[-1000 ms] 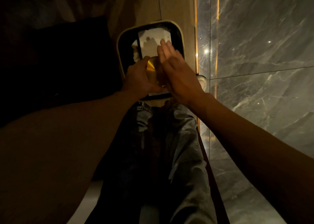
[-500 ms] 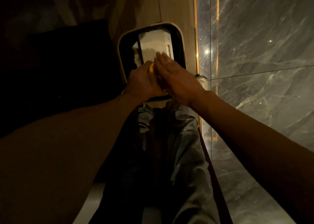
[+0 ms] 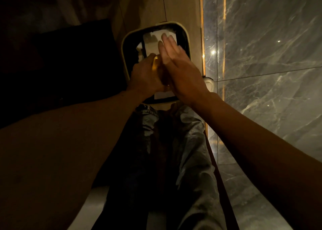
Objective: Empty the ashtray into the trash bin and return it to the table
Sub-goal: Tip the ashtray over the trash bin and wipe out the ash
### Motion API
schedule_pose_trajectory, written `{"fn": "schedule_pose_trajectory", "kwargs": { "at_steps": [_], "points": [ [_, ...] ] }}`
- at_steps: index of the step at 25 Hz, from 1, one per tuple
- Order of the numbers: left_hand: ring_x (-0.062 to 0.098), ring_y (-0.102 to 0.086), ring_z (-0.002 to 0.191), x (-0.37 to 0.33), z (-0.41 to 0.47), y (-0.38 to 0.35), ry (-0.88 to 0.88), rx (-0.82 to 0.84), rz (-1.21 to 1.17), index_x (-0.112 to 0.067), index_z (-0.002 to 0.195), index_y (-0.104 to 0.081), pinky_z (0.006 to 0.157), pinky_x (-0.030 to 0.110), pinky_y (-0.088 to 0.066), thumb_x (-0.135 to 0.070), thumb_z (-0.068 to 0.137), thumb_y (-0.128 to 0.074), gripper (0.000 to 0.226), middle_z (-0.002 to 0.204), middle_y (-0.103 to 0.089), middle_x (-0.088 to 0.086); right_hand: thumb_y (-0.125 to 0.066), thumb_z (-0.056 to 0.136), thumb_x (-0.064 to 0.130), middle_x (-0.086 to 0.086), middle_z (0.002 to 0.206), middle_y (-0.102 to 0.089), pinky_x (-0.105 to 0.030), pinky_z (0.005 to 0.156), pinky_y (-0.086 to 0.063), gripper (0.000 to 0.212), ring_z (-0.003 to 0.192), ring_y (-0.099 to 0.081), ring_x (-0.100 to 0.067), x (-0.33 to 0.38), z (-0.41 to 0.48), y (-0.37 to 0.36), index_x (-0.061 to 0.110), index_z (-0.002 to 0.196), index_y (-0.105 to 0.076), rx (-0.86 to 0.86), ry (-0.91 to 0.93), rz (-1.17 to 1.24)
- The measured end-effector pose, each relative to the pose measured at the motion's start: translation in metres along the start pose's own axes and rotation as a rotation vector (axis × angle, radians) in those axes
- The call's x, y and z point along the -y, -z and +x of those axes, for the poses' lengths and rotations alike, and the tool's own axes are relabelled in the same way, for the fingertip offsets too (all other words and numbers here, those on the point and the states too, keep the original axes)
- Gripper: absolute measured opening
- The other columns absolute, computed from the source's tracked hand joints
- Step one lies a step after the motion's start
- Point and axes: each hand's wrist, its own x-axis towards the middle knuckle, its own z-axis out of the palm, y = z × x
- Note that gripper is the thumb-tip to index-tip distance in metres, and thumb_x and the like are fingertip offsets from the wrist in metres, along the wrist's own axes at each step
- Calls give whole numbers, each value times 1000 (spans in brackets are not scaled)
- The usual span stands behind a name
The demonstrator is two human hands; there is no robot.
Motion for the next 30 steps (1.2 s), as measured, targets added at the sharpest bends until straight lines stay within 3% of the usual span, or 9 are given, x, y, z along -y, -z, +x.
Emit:
{"fn": "schedule_pose_trajectory", "kwargs": {
  "at_steps": [3,8,10,12,17,21,23,27,30],
  "points": [
    [24,-60,121,7,0,-2,-4,-3,38,-10,134,-52,104,39,-47,-48,49,-93,102,131,-64,9,-45,99,17,-21,161,-11,-49,122,-20,63,150,-7,-35,-9,-6,-4,2,151,-13,265,-19,-70],
    [22,-63,114,10,0,-1,-24,-32,23,-16,130,-54,94,35,-51,-49,49,-92,95,124,-66,5,-44,99,15,-22,159,-20,-43,120,-27,56,149,-16,-36,3,1,2,-1,149,-22,-135,-37,-16],
    [26,-59,122,10,2,-1,-16,4,70,-15,137,-50,101,39,-48,-50,48,-92,105,133,-62,7,-41,100,16,-22,161,-12,-49,119,-26,59,150,-10,-37,-10,-4,-6,1,151,-15,173,-38,-47],
    [25,-60,119,13,0,0,-13,16,63,-14,135,-51,99,40,-49,-49,48,-92,102,129,-64,7,-40,100,14,-21,161,-9,-46,122,-19,60,150,-8,-36,-22,-9,-9,2,152,-12,299,-38,-30],
    [26,-53,130,2,4,6,-3,18,8,-14,142,-46,109,42,-43,-38,51,-94,106,140,-57,8,-44,99,18,-18,144,-50,-44,114,-38,48,134,-47,-28,-21,-1,-4,8,146,-37,-48,-417,576],
    [23,-43,140,-11,4,5,137,87,-61,-13,150,-34,112,32,-36,-35,57,-93,112,151,-45,8,-47,97,3,-15,135,-59,-33,107,-46,38,127,-55,-21,-28,-2,8,2,134,-52,-94,-609,869],
    [21,-48,135,-11,5,5,258,112,-174,-14,147,-42,105,29,-42,-34,58,-93,104,147,-51,6,-46,97,0,-16,132,-61,-27,103,-48,35,123,-57,-20,-28,-1,15,0,131,-55,-91,-647,962],
    [19,-70,94,-11,3,5,377,239,-559,-5,108,-71,77,26,-57,-24,67,-88,47,102,-73,7,-48,99,10,-16,125,-64,-40,109,-44,30,121,-58,-25,-33,-3,23,2,124,-60,-64,-655,987],
    [21,-66,106,-15,0,5,492,262,-848,-9,112,-68,92,30,-54,-32,85,-72,36,112,-69,7,-47,100,17,-10,107,-66,-39,105,-46,28,108,-61,-21,-35,-12,28,2,116,-63,-63,-642,1038]
  ]
}}
